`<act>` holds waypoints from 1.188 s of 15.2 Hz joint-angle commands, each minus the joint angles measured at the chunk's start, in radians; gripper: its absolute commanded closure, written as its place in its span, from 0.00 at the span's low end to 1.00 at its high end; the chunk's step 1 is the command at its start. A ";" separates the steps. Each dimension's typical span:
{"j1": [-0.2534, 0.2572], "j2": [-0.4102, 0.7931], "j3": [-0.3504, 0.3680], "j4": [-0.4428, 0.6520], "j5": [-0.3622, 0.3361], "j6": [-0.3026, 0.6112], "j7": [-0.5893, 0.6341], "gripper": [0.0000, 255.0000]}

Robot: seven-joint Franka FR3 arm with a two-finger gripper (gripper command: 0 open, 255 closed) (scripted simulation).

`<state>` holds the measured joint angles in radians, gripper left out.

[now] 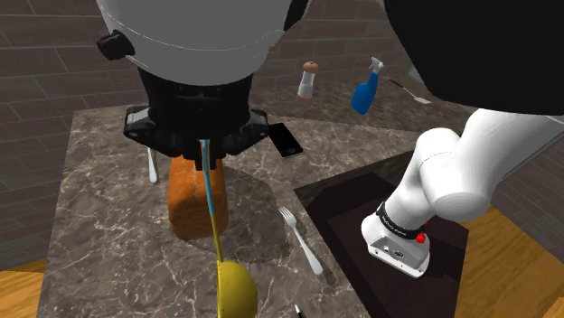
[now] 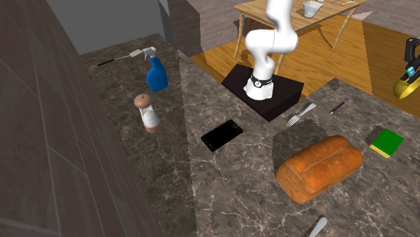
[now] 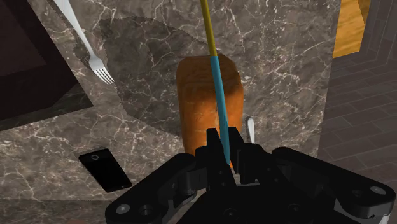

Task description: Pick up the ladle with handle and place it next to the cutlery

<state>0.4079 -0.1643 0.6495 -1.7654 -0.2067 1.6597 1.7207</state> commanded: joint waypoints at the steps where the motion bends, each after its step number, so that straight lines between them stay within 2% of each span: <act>1: 0.018 0.012 0.033 0.018 -0.004 -0.022 0.050 1.00; 8: 0.096 0.115 0.170 0.129 -0.059 -0.113 0.255 1.00; 18: 0.093 0.088 0.159 -0.027 -0.042 0.023 0.275 1.00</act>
<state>0.5024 -0.0706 0.8115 -1.7717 -0.2517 1.6655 1.9964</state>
